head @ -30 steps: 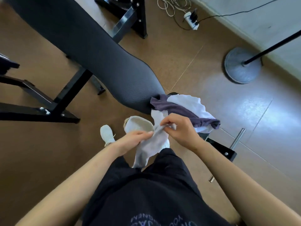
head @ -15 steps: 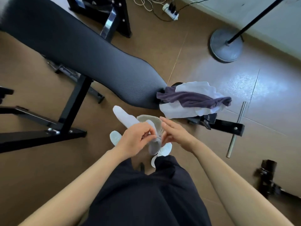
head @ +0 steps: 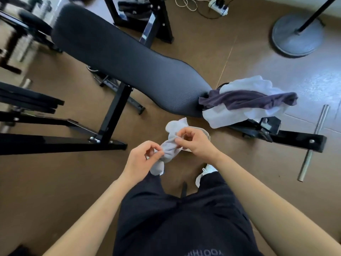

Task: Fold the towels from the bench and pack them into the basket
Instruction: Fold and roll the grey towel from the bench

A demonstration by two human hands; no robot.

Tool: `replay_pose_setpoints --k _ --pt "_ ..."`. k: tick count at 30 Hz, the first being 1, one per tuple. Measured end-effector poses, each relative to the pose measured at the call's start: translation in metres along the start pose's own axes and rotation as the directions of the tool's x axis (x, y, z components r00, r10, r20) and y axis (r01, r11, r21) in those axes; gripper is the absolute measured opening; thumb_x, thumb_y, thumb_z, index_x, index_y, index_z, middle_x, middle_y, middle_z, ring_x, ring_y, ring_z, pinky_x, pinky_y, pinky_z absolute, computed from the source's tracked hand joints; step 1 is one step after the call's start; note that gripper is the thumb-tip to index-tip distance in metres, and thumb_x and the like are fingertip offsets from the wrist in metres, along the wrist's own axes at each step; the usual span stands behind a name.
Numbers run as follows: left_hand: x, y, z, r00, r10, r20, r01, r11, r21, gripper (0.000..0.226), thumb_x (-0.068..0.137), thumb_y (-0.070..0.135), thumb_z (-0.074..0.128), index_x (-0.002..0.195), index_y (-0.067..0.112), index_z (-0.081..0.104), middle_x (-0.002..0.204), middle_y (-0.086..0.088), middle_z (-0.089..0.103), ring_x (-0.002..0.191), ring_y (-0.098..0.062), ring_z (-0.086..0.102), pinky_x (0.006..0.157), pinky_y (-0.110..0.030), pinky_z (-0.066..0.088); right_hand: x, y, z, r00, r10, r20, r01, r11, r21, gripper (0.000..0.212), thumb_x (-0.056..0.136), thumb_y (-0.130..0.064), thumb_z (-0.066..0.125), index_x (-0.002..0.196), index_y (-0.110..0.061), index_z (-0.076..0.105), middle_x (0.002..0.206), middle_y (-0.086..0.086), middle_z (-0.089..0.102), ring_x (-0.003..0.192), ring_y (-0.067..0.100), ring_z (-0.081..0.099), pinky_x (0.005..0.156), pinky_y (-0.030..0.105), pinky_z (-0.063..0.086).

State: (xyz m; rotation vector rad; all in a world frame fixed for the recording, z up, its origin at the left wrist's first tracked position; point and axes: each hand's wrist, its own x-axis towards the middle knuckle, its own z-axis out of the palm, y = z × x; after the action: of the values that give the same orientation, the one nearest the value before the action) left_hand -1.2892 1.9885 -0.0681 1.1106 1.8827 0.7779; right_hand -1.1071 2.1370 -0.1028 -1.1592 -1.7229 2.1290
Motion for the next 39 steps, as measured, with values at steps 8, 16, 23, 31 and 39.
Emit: replay_pose_setpoints --k 8,16,23,31,39 --pt "0.065 -0.064 0.059 0.983 0.014 0.185 0.004 0.995 -0.097 0.045 0.090 0.021 0.076 0.129 0.033 0.057 0.095 0.005 0.068 0.089 -0.009 0.065 0.079 -0.016 0.051 0.018 0.064 -0.012 0.998 -0.046 -0.034 0.046 0.999 -0.009 0.012 0.092 -0.009 0.073 0.087 -0.019 0.069 0.083 -0.011 0.066 0.077 0.008 0.060 0.079 0.033 0.052" --pt "0.131 -0.176 0.138 0.949 0.114 0.293 -0.091 0.992 -0.089 0.018 0.090 0.031 0.075 0.107 0.027 0.069 0.109 0.004 0.068 0.103 -0.020 0.063 0.091 -0.047 0.056 0.053 0.170 -0.019 0.988 -0.097 -0.121 0.080 0.987 -0.137 0.005 0.090 -0.007 0.074 0.091 -0.009 0.070 0.081 0.000 0.067 0.070 0.003 0.063 0.070 0.017 0.051" --pt "0.110 -0.222 0.162 0.953 0.231 0.196 -0.202 0.966 -0.160 0.007 0.094 0.016 0.071 0.092 0.014 0.065 0.082 0.000 0.065 0.072 -0.007 0.060 0.067 -0.021 0.052 0.042 0.257 0.001 0.948 -0.190 -0.254 0.101 0.940 -0.325 0.006 0.091 -0.016 0.074 0.090 -0.020 0.070 0.078 -0.011 0.062 0.066 0.003 0.054 0.069 0.024 0.046" --pt "0.045 -0.218 0.149 0.874 0.437 0.211 -0.397 0.894 -0.207 0.008 0.096 0.018 0.070 0.098 0.011 0.071 0.087 0.000 0.071 0.082 -0.010 0.061 0.078 -0.024 0.050 -0.021 0.252 0.059 0.907 -0.287 -0.307 0.194 0.934 -0.300 0.038 0.091 -0.035 0.073 0.128 -0.034 0.066 0.129 -0.015 0.066 0.122 0.004 0.056 0.103 0.027 0.046" --pt "0.005 -0.207 0.110 0.813 0.557 0.168 -0.533 0.829 -0.169 0.006 0.095 0.013 0.069 0.097 0.016 0.074 0.093 -0.011 0.074 0.086 -0.021 0.063 0.085 -0.031 0.049 -0.038 0.245 0.098 0.950 -0.299 -0.095 0.291 0.953 -0.088 0.018 0.097 -0.018 0.069 0.093 -0.001 0.065 0.089 0.011 0.061 0.089 0.024 0.056 0.088 0.040 0.042"
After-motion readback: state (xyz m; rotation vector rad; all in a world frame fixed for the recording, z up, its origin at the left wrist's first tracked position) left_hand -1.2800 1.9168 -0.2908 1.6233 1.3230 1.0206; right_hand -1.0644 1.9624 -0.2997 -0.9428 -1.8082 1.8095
